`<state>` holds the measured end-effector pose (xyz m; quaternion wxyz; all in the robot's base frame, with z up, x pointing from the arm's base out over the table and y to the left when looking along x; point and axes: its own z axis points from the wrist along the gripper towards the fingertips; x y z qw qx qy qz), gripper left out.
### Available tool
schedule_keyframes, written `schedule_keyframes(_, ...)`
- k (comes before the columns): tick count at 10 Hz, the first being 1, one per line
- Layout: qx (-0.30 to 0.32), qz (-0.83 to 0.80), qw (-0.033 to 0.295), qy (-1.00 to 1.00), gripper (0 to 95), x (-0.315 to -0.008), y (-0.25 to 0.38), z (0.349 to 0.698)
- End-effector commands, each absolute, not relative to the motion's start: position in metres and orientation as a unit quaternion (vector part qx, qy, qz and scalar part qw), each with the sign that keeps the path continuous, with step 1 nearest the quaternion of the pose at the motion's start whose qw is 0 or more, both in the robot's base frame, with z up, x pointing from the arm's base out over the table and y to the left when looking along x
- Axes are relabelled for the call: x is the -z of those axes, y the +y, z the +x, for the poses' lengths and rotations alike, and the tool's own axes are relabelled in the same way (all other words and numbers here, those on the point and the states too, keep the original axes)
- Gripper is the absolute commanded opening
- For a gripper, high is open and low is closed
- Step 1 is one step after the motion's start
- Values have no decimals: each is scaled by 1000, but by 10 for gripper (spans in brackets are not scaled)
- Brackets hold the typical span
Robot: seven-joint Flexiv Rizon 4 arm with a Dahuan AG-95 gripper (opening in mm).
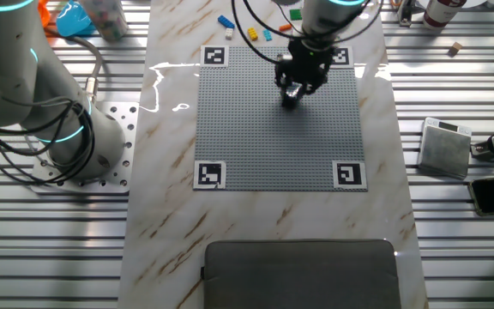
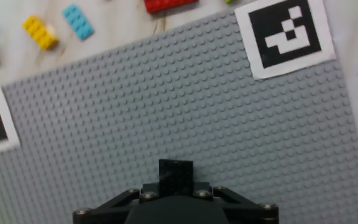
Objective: Build with small Lego blocks
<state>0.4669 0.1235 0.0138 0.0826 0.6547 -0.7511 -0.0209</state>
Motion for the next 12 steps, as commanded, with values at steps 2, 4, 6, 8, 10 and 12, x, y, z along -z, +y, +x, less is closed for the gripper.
schedule_keyframes(2,17,705,73,-705,0,-8,99,483)
schedule_keyframes(4,22,701,77,-709,0,-13,96,485)
schedule_keyframes(6,19,701,73,-710,0,-16,95,487)
schedule_keyframes(8,20,694,70,-716,0,-19,97,491)
schedule_keyframes(10,19,691,67,-719,0,-23,100,496)
schedule_keyframes(12,17,689,67,-721,0,-24,101,498)
